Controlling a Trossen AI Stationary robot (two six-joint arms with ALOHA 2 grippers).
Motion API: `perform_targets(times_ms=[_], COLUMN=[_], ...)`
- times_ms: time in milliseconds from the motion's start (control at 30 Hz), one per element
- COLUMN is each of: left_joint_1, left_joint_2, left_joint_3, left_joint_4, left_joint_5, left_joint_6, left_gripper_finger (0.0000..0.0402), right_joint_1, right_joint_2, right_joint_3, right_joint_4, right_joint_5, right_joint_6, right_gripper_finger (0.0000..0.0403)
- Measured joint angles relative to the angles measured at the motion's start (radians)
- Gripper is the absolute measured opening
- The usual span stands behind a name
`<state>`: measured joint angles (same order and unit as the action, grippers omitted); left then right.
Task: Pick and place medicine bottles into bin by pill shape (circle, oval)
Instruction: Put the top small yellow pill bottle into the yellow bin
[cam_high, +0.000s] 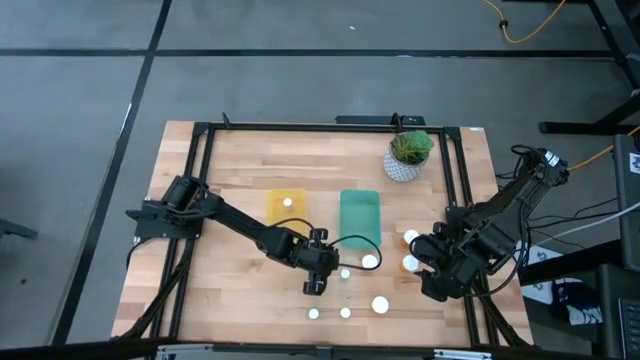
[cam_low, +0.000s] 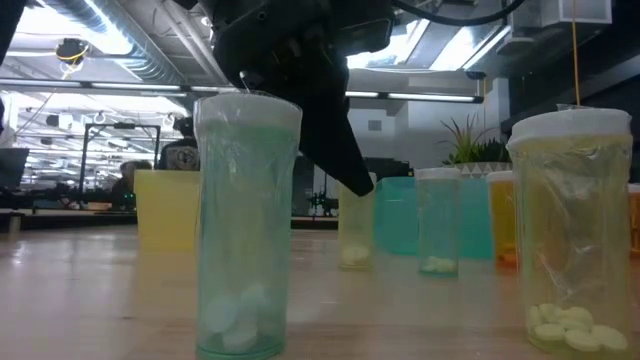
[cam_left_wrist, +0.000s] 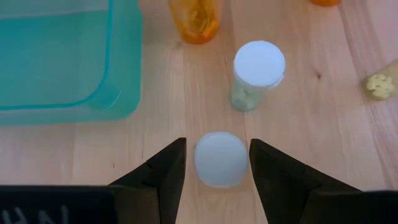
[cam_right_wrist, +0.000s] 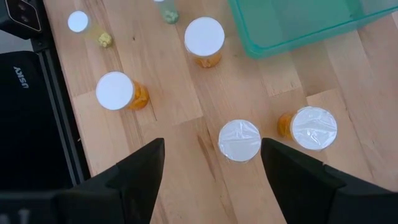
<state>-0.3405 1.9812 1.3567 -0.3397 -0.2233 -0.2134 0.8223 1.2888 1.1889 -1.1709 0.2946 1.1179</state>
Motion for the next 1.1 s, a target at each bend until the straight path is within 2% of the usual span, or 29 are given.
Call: perform_targets(times_ms=[367, 800, 933, 1100], left_joint_1=[0.000, -0.007, -0.024, -0.052], left_joint_2=[0.000, -0.005, -0.061, -0.190], left_joint_3=[0.000, 0.000, 0.000, 0.000], left_joint_4=[0.019, 0.012, -0.056, -0.214], left_joint_5=[-0.001, 0.005, -0.002, -0.100], left_joint_6=[0.041, 0.044, 0.071, 0.089], left_gripper_finger=[0.0158, 0.0104, 0.0105, 0.0105], right_joint_1=[0.000, 0.000, 0.000, 0.000], right_joint_2=[0.000, 0.000, 0.001, 0.001], right_joint_3=[0.000, 0.000, 0.000, 0.000], right_joint_4=[0.000, 0.000, 0.000, 0.000], right_joint_5=[0.000, 0.000, 0.000, 0.000], right_joint_6=[0.000, 0.000, 0.000, 0.000], right_gripper_finger=[0.0269, 0.0269, 0.0269, 0.0269])
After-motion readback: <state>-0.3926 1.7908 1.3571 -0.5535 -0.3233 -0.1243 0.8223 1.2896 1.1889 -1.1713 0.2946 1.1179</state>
